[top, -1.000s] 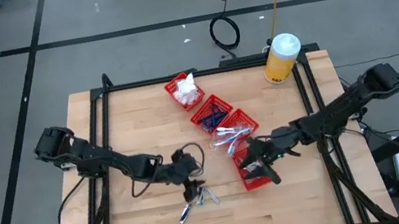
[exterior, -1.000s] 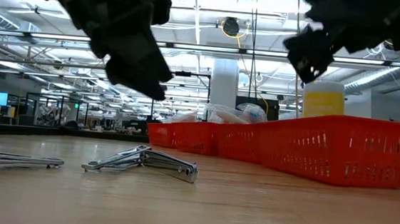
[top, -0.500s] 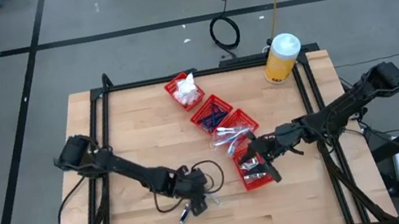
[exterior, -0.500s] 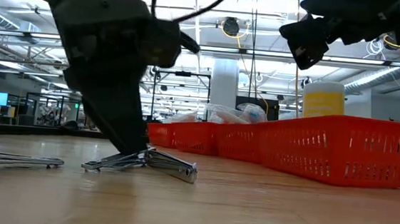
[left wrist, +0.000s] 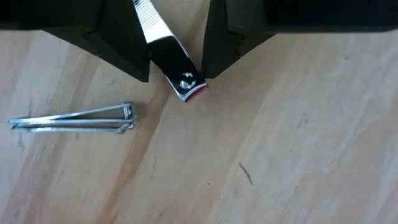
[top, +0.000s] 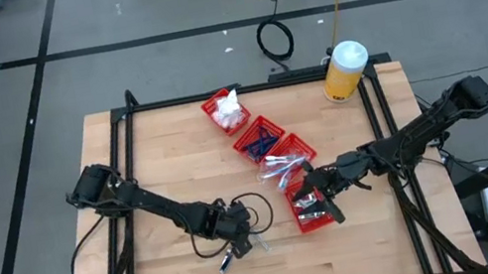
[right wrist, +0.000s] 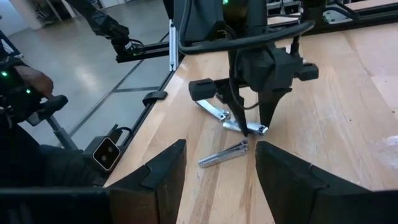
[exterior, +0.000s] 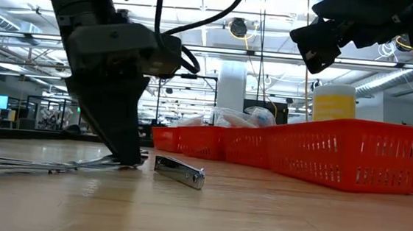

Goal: Pick & Place Travel size toiletries
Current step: Put the nail cutter into the bottom red bin

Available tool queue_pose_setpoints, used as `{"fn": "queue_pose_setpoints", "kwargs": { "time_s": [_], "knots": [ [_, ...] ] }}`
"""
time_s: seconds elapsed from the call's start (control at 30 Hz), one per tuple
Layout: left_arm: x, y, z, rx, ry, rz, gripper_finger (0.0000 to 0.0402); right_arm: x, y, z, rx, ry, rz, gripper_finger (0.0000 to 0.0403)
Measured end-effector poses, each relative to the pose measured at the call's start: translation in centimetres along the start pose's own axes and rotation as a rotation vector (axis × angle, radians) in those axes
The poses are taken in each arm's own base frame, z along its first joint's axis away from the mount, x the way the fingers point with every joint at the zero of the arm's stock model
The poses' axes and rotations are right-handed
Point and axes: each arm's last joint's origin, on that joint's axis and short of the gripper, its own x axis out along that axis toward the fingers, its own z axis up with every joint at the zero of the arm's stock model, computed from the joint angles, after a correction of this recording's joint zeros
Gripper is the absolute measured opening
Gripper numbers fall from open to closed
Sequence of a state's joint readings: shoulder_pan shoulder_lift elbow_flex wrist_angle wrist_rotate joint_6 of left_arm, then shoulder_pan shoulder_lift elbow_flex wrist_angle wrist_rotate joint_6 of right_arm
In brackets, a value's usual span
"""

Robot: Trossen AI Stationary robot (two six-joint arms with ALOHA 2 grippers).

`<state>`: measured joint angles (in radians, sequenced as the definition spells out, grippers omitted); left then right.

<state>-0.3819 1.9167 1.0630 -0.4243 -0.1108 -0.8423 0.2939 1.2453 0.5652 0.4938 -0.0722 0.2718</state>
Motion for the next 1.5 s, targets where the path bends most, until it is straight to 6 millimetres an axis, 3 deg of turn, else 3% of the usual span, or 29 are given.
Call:
{"fn": "queue_pose_setpoints", "kwargs": {
  "time_s": [0.17, 0.63, 0.77, 0.9, 1.03, 1.3, 1.5],
  "knots": [
    [0.0, 0.1, -0.1, 0.086, 0.015, 0.009, 0.0125, 0.0, 0.0, -0.1, 0.000, 0.006, -0.002, 0.0180],
    [-0.1, 0.5, -0.2, 0.022, 0.020, 0.048, 0.0038, 0.0, -0.1, -0.2, -0.003, 0.017, -0.006, 0.0180],
    [-0.7, 0.1, 0.1, 0.085, -0.019, 0.038, 0.0036, 0.0, -0.2, -0.3, -0.007, 0.020, -0.036, 0.0180],
    [-3.0, -0.8, 0.9, 0.211, -0.167, 0.109, 0.0036, -0.1, -0.8, -0.4, -0.065, 0.008, -0.231, 0.0180],
    [-7.4, -2.1, 2.8, 0.261, -0.464, 0.137, 0.0036, 0.2, -1.5, -1.0, -0.090, 0.015, -0.423, 0.0180],
    [-12.1, -3.3, 5.2, 0.399, -0.847, 0.144, 0.0036, 2.1, -1.9, -1.8, -0.113, -0.031, -0.414, 0.0180],
    [-12.6, -3.1, 6.8, 0.442, -0.931, 0.121, 0.0036, 2.9, -1.9, -1.5, -0.167, -0.133, -0.396, 0.0180]
  ]
}}
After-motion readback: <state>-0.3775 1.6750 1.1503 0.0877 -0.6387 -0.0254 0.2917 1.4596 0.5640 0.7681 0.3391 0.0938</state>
